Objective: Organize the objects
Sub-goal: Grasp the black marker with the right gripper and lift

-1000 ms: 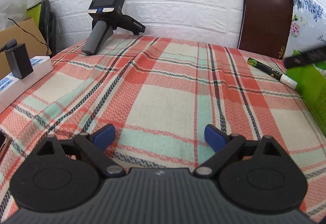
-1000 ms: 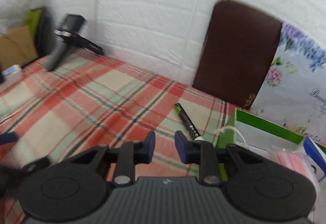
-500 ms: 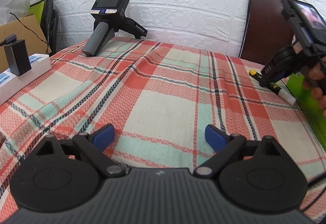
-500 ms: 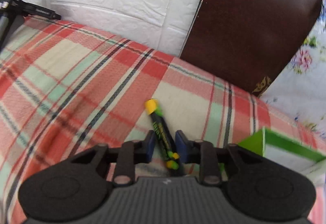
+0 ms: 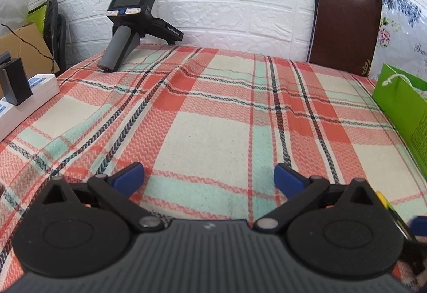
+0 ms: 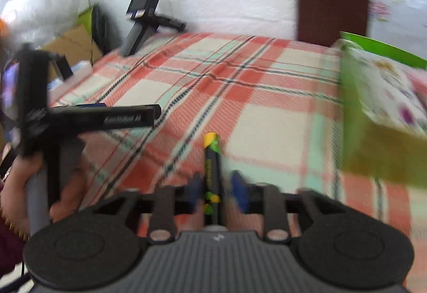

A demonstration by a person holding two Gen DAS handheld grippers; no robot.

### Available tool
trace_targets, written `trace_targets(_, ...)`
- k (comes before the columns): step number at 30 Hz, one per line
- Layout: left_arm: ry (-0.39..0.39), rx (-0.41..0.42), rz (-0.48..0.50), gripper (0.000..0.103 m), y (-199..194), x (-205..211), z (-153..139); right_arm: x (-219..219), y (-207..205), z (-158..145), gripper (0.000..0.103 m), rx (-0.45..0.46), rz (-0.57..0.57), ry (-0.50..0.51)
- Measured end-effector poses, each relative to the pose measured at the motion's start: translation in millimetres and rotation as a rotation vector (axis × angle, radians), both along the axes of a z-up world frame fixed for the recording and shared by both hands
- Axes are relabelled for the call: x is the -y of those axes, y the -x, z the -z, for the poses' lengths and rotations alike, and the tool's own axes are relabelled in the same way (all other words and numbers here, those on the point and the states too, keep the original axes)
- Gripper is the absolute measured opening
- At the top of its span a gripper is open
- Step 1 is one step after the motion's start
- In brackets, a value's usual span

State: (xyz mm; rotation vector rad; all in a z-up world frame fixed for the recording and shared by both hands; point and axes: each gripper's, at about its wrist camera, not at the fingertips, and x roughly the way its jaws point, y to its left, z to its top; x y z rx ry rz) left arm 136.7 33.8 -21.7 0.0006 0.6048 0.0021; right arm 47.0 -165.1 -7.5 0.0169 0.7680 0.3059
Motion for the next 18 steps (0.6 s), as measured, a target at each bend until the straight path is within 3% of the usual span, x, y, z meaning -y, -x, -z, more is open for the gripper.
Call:
trace_targets(3, -0.015, -0.061, -0.022, 0.103, 6, 1, -7, 8, 32, 1, 0.04, 0.043, 0.009, 0.044)
trace_targets(5, 0.08, -0.101, -0.022, 0.103, 19, 0, -17, 13, 48, 2, 0.04, 0.067, 0.016, 0.044)
trace_targets(7, 0.164, -0.161, 0.04, 0.094, 30, 8, -26, 21, 54, 4, 0.04, 0.07, 0.021, 0.0)
trace_targets(13, 0.231, -0.37, 0.233, 0.083, 43, 67, -30, 29, 54, 12, 0.038, 0.082, -0.001, -0.025)
trace_targets(15, 0.203, -0.386, 0.245, 0.082, 47, 87, -28, 27, 56, 16, 0.02, 0.097, -0.021, -0.009)
trace_targets(18, 0.15, -0.372, 0.262, 0.077, 54, 107, -24, 36, 58, 17, 0.02, 0.091, -0.01, -0.096)
